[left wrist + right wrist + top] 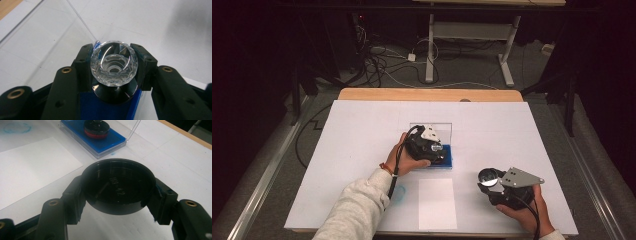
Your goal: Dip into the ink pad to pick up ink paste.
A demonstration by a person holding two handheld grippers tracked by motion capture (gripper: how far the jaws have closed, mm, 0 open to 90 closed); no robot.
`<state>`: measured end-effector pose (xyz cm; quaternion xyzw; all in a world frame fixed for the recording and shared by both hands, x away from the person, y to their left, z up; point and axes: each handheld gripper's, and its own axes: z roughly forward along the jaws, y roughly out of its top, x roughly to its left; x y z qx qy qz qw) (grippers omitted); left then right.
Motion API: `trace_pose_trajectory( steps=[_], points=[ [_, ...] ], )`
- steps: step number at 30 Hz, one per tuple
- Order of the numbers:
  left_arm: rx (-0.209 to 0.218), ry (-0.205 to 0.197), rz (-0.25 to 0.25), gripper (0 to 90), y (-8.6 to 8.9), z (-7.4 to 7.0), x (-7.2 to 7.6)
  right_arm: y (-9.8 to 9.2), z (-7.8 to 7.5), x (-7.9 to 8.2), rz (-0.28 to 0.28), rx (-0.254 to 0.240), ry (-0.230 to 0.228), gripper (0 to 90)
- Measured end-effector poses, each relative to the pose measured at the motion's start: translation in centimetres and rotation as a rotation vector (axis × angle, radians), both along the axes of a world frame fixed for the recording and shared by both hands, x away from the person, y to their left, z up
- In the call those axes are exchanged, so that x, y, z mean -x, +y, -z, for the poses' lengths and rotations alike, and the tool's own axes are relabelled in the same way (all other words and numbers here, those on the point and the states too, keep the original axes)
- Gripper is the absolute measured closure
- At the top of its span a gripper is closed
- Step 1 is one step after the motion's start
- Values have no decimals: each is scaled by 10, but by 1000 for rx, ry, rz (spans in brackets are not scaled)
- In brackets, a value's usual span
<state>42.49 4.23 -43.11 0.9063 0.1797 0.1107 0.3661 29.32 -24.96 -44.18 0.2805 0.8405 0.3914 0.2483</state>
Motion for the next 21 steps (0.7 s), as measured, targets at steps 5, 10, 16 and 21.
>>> trace_pose_trajectory(
  steps=[5, 10, 16, 21],
  points=[
    [5, 0, 1, 546, 1, 4, -2, 0, 0, 0, -3, -2, 3, 390],
    [11, -11, 16, 546, 3, 5, -2, 1, 1, 0, -9, 2, 5, 390],
    [38, 8, 27, 546, 8, 8, -4, 1, 0, 1, -10, 4, 2, 390],
    [69, 34, 24, 546, 11, 9, -8, 1, 1, 1, -9, 6, 7, 390]
  ],
)
